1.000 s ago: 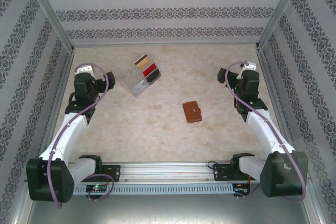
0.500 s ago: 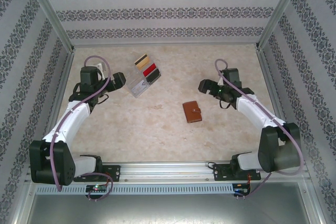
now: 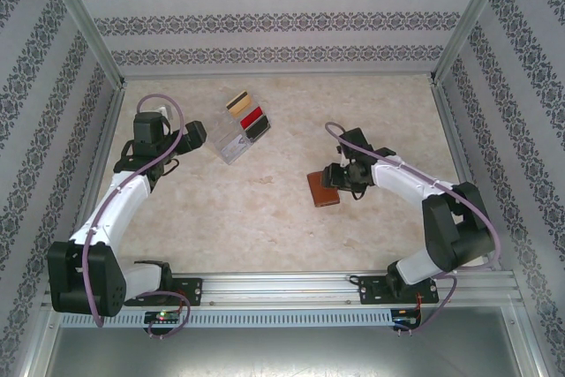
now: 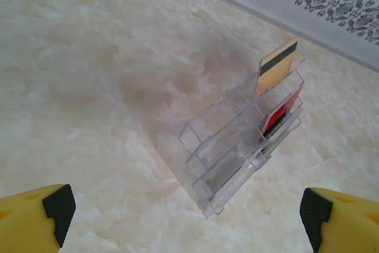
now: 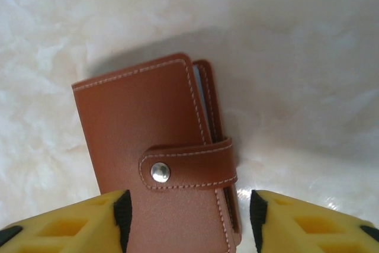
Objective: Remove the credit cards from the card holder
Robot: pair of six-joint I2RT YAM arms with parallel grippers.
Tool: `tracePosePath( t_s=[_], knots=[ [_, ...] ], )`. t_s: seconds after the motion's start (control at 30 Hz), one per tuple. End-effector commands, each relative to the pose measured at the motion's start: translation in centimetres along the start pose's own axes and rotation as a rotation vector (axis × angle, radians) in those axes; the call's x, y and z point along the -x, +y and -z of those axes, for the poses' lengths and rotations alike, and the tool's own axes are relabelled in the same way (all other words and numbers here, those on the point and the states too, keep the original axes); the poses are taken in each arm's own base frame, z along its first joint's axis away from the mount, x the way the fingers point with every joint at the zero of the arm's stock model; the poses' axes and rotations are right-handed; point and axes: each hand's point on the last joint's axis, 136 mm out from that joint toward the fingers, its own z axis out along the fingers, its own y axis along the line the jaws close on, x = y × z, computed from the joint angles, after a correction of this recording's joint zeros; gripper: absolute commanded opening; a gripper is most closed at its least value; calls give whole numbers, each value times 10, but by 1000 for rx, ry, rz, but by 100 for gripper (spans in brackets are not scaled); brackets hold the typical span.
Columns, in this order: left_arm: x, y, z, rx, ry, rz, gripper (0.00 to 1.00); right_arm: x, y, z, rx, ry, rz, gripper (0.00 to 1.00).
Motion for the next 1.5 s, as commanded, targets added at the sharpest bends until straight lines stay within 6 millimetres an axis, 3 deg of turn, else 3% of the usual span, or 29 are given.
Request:
tracePosePath(
  t_s=[0.0, 0.17, 0.37, 0.57, 0.7, 0.9, 0.97, 1.03, 1.23, 1.47],
  knots=[
    [3, 5, 7, 37, -19, 23, 99, -14, -1, -9, -14, 67, 1, 51],
    [5, 5, 7, 41, -19, 74, 99, -15, 10, -20, 2, 92, 17, 45],
    [-2, 0, 7, 17, 30, 108, 99, -15, 39, -38, 25, 110, 55, 44],
    [-15, -35, 1, -150, 108, 158, 100, -5, 88, -57, 68, 75, 109, 44],
    [-43, -61, -9, -194, 206, 170, 100, 8, 110, -57, 123, 38, 95, 45],
    [-98, -104, -23, -275, 393, 212, 99, 31, 113, -28, 142, -65, 117, 57],
    [-116, -120, -25, -313, 455, 225, 92, 33, 108, -23, 138, -70, 120, 58],
    [-134, -128, -28, -303, 526, 234, 85, 33, 103, -23, 132, -59, 121, 56],
    [-180, -152, -40, -300, 654, 234, 76, 29, 99, -35, 139, -5, 110, 45],
    [-203, -161, -56, -316, 723, 282, 68, 24, 95, -48, 125, 35, 98, 39]
  ],
)
